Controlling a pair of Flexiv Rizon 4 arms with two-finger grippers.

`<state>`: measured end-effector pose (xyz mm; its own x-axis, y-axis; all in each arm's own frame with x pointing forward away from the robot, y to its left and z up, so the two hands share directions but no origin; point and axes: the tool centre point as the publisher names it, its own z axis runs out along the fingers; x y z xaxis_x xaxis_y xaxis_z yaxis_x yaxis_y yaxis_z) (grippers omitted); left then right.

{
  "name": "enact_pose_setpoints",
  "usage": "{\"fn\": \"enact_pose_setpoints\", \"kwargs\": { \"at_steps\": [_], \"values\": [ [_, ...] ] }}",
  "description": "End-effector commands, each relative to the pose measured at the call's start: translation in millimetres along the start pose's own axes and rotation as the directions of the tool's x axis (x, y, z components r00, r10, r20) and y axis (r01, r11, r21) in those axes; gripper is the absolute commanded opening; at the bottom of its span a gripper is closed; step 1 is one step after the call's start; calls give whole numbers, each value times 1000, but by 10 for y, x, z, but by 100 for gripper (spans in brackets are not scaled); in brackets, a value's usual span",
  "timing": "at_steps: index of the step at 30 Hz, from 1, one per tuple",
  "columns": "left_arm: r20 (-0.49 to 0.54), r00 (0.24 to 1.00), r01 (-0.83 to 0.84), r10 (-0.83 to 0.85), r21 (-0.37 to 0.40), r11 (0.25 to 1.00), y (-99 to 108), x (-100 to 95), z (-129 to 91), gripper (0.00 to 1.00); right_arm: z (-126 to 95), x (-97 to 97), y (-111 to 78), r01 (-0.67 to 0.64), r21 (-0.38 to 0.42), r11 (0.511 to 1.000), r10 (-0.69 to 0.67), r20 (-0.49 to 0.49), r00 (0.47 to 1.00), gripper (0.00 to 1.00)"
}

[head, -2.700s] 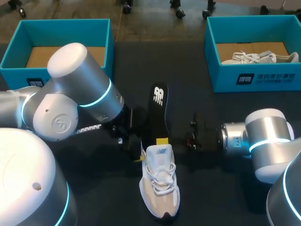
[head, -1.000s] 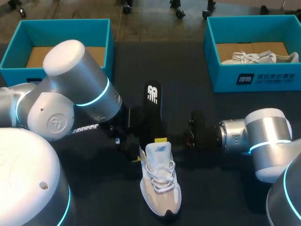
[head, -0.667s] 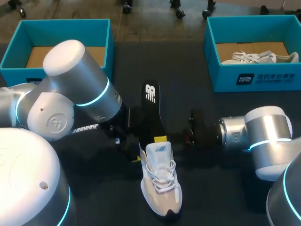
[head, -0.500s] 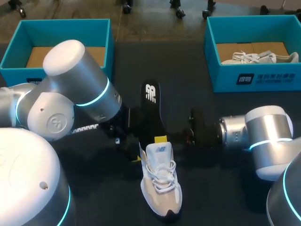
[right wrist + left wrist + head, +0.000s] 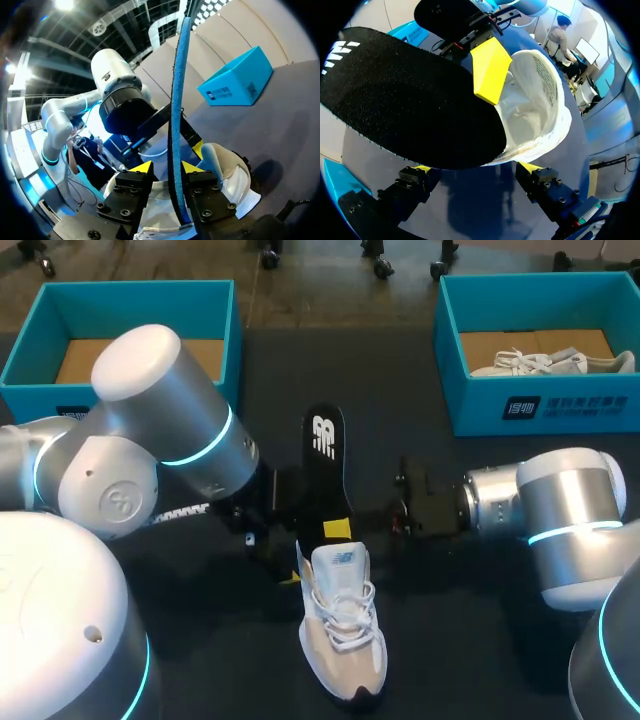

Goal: Take the shoe out of the shoebox, open the shoe tongue, remove and reinsert the insole, then place the shoe into the shoebox

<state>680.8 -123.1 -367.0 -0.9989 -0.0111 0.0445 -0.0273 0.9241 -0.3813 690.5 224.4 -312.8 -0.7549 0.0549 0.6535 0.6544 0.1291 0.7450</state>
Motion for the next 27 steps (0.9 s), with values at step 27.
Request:
{"fn": "enact_pose_setpoints", "kwargs": {
  "at_steps": [27],
  "values": [
    [2,1000,0,0,-1,1000,4,10,-3,100,43,-161,11,-100,14,995,100,-1,995,0]
  ]
}}
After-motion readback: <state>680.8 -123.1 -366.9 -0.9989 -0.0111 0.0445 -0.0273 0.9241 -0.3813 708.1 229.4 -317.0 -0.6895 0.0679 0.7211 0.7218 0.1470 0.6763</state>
